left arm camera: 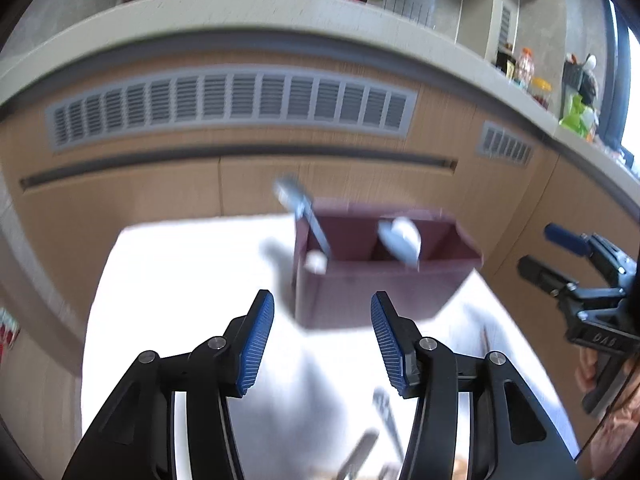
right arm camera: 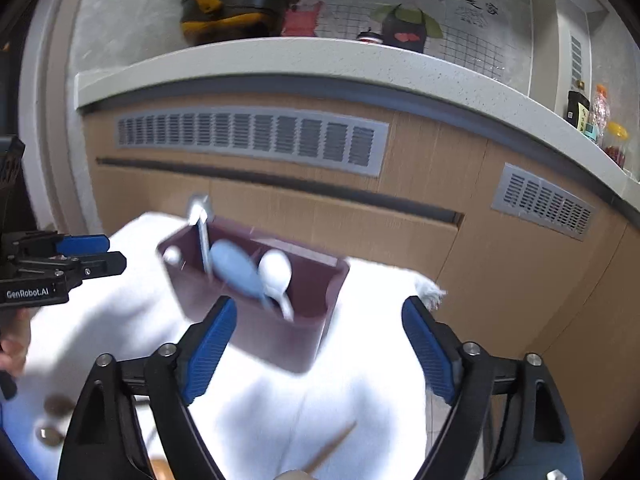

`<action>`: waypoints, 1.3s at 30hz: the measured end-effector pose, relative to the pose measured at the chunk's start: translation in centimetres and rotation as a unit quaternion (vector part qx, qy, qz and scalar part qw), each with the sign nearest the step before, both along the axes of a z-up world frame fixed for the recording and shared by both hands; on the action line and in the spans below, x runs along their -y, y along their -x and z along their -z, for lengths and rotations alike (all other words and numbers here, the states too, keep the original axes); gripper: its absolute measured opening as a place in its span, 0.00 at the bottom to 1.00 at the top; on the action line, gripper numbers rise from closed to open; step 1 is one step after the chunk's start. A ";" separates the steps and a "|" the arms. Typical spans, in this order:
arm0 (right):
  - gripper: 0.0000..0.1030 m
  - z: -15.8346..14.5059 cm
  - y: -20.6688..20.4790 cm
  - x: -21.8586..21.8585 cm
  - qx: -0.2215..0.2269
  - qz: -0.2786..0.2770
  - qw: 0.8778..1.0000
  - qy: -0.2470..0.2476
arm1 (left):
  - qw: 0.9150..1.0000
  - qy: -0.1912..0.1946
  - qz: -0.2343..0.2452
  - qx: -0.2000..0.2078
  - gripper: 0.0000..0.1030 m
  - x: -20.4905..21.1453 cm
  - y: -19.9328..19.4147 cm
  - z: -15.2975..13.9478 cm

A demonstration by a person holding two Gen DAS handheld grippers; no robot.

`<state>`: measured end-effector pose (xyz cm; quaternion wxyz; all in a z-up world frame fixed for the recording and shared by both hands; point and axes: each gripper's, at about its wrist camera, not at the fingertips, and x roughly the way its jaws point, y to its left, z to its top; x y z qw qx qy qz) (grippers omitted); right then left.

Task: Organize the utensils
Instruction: 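Carry the white spoon and spatula over the caddy and open both tools, then grasp the wooden spoon with the right tool while the left tool grasps two dark spoons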

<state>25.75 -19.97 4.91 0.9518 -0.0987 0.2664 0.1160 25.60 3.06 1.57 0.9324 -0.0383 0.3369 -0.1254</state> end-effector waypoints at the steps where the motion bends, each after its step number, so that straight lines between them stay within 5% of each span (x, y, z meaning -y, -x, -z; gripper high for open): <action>1: 0.86 0.3 0.8 0.1 -0.007 -0.001 1.000 -0.005 | 1.000 0.000 -0.001 -0.010 0.50 -0.3 0.9 0.5; 4: 0.93 1.2 2.8 0.5 -0.032 -0.002 0.999 -0.024 | 1.000 -0.002 0.001 -0.028 0.51 -0.9 3.1 1.4; 13: 0.93 4.2 7.7 -0.6 -0.065 -0.045 0.997 0.001 | 0.998 -0.037 0.018 -0.056 0.61 -1.8 9.6 3.6; 16: 0.78 5.6 8.9 -1.9 -0.092 -0.086 0.992 0.012 | 0.997 -0.036 0.014 -0.072 0.61 -2.4 10.7 4.6; 18: 0.49 6.8 9.2 -2.9 -0.119 -0.116 0.986 0.021 | 0.996 -0.036 0.011 -0.082 0.61 -2.8 11.2 5.1; 20: 0.37 8.3 9.3 -4.0 -0.153 -0.141 0.978 0.025 | 0.995 -0.041 0.009 -0.089 0.61 -3.2 11.8 5.6; 28: 0.32 10.8 8.7 -5.6 -0.208 -0.172 0.963 0.023 | 0.994 -0.052 0.016 -0.096 0.65 -3.7 13.3 5.9; 39: 0.32 11.7 7.1 -6.3 -0.251 -0.185 0.950 0.000 | 0.985 -0.089 0.103 -0.104 0.65 -0.4 14.6 6.4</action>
